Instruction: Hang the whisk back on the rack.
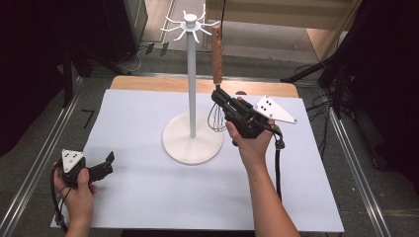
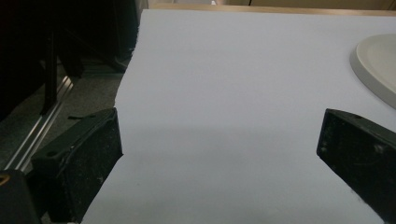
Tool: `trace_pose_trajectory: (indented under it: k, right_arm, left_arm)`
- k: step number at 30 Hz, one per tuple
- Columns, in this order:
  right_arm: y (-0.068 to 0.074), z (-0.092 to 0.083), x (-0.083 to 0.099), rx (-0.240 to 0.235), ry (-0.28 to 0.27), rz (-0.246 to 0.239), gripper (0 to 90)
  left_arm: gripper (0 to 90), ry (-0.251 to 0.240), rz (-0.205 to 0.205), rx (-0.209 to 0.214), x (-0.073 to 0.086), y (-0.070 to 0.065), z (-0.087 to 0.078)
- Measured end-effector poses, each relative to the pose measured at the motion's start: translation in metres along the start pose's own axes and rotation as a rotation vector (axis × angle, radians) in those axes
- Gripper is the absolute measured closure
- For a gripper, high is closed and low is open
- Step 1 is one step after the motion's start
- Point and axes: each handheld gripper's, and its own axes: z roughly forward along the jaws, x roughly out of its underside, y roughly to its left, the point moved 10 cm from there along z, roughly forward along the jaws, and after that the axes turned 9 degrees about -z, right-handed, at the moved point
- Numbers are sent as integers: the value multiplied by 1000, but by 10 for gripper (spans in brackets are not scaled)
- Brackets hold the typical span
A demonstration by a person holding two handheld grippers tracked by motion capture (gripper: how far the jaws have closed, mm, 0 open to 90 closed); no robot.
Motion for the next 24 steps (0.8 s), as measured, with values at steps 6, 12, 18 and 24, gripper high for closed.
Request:
trace_pose_trajectory:
  k: [6,12,18,24]
  right_arm:
    - [0,2,2,-5,0,2,843]
    - [-1,4,3,-4,-3,2,843]
    - [-2,5,4,-1,-14,-5,843]
    - [-2,8,5,-4,-19,-4,843]
  left_arm:
    - [6,1,0,0,0,0,0]
    - [6,1,0,1,0,0,0]
    - [6,1,0,1,0,0,0]
    - [6,0,-1,-1,0,0,0]
